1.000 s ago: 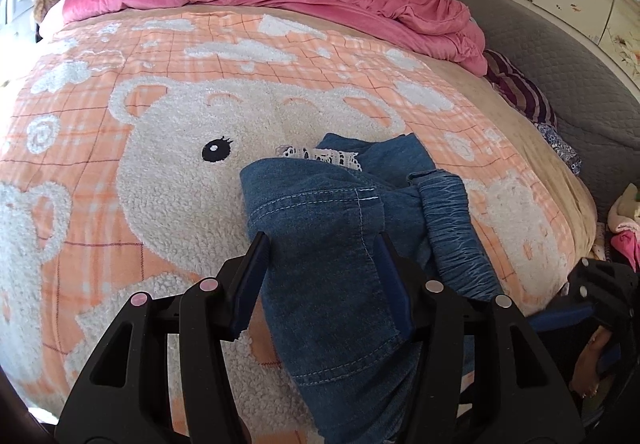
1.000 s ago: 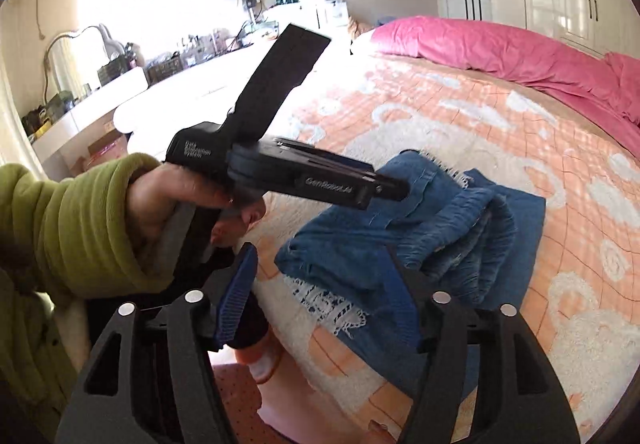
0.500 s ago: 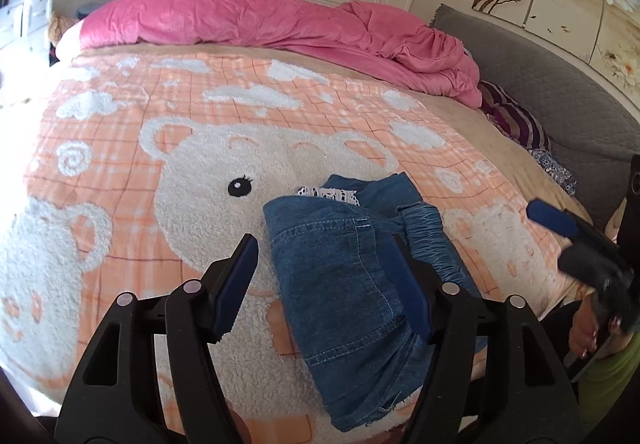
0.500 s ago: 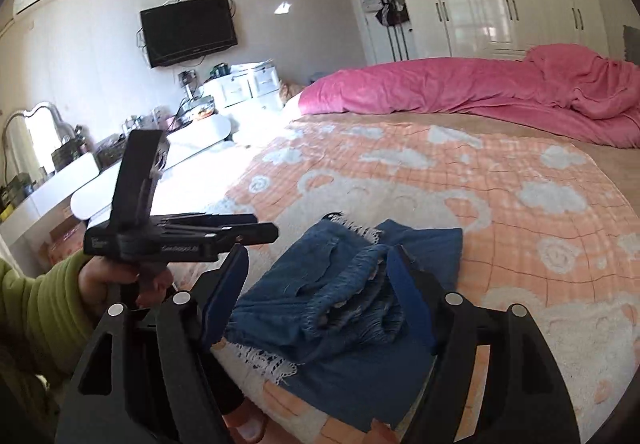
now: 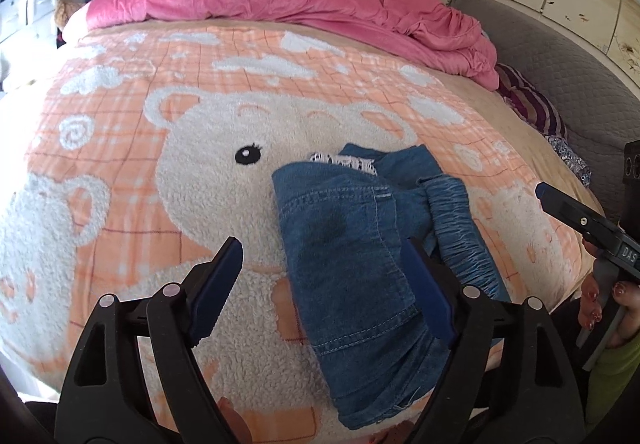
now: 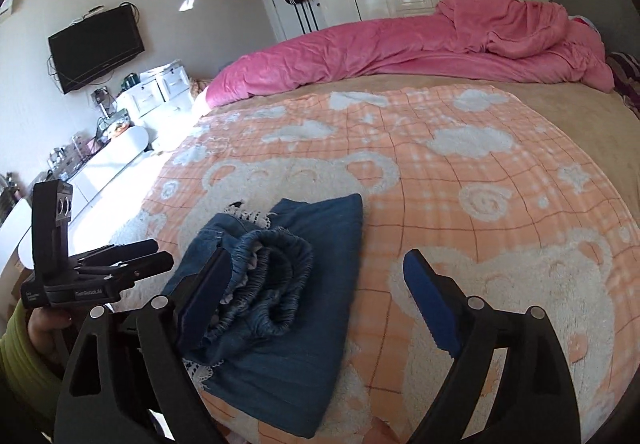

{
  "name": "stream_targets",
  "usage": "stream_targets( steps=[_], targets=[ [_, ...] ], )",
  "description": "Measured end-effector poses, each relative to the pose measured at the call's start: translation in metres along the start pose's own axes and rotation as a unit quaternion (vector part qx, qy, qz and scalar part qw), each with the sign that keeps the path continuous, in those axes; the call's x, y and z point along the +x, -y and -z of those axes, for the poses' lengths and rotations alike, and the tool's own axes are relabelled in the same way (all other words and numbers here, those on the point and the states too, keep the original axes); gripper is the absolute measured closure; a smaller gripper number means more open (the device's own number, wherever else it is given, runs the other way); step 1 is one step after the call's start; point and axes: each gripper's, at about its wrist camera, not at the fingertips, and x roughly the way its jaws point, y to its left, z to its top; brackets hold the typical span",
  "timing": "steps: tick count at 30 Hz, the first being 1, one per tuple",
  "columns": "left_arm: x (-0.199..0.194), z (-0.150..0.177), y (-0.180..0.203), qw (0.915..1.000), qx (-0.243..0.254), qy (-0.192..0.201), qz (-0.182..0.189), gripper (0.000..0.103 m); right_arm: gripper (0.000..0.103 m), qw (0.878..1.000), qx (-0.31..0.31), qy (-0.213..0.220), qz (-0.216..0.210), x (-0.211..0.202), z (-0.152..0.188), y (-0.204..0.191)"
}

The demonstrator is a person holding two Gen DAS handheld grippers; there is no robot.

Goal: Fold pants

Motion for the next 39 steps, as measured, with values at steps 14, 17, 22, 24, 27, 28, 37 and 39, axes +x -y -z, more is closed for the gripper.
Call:
stream_targets(
  steps=[14, 17, 22, 24, 27, 28, 37, 39],
  targets=[
    [0.029, 0.013, -0.007, 0.9978, -0.041, -0.047, 0.021, 0.028, 0.019, 0.995, 0.05, -0.09, 0.008, 0.041, 0.017, 0.011],
    [0.035, 0.016, -0.006, 0.9972, -0.046, -0.053, 0.026, 0.028, 0.023, 0.992, 0.064, -0.106, -0.007, 0.052, 0.018, 0.013],
    [0.039, 0.019, 0.0, 0.9975, -0.045, -0.047, 0.026, 0.028, 0.041, 0.986, 0.096, -0.133, -0.032, 0.072, 0.02, 0.017],
    [0.042, 0.019, 0.002, 0.9974, -0.047, -0.045, 0.03, 0.028, 0.052, 0.983, 0.106, -0.141, -0.048, 0.077, 0.02, 0.018],
    [0.045, 0.019, 0.003, 0.997, -0.053, -0.044, 0.035, 0.028, 0.07, 0.983, 0.097, -0.148, -0.053, 0.081, 0.021, 0.013],
    [0.045, 0.018, 0.004, 0.9969, -0.055, -0.044, 0.037, 0.028, 0.071, 0.984, 0.092, -0.146, -0.05, 0.08, 0.02, 0.012],
    [0.043, 0.014, 0.014, 0.9974, -0.046, -0.036, 0.042, 0.075, 0.091, 0.991, 0.061, -0.111, -0.053, 0.071, 0.019, -0.005],
    [0.041, 0.014, 0.016, 0.9981, -0.036, -0.033, 0.038, 0.078, 0.092, 0.994, 0.031, -0.097, -0.044, 0.066, 0.017, -0.015]
  ],
)
